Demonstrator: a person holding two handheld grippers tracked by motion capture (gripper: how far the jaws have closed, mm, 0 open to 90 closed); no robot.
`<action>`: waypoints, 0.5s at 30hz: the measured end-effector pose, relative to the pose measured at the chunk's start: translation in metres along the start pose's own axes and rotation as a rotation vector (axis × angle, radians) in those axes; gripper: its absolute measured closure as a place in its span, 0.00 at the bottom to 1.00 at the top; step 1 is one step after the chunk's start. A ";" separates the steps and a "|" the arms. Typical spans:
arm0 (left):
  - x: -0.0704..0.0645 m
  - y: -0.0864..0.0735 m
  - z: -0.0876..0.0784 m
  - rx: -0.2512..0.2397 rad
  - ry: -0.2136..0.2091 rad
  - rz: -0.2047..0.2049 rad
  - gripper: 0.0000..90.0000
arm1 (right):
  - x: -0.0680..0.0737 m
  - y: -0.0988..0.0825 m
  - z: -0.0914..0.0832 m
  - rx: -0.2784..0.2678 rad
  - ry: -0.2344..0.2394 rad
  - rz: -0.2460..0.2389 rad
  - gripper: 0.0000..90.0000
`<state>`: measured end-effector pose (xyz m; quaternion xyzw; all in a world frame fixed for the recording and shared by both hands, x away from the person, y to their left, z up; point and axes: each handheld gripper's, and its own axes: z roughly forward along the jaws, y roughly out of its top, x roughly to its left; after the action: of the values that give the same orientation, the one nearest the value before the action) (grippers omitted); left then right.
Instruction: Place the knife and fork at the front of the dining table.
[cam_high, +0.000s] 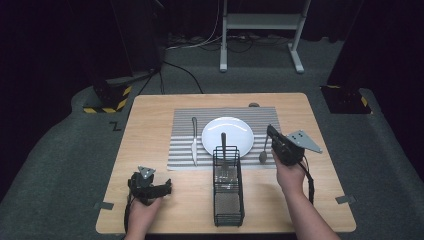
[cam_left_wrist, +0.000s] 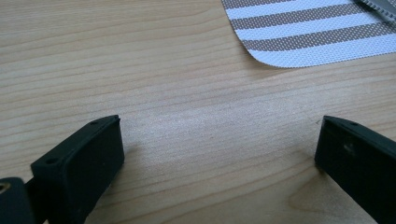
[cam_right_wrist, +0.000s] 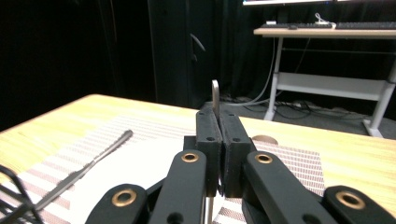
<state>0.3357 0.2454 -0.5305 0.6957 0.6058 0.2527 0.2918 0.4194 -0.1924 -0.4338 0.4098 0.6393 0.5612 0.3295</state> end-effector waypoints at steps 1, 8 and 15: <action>0.000 0.000 0.000 0.000 0.000 0.000 0.02 | 0.000 0.000 0.002 0.002 0.000 -0.001 0.98; 0.001 0.000 0.000 0.002 -0.010 0.003 0.01 | 0.002 -0.004 0.021 0.034 -0.011 0.021 0.98; 0.001 0.000 0.000 0.005 -0.010 0.007 0.01 | -0.008 -0.005 0.052 0.066 -0.024 0.055 0.98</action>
<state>0.3359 0.2460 -0.5305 0.6999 0.6023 0.2489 0.2923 0.4683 -0.1764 -0.4468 0.4445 0.6419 0.5438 0.3076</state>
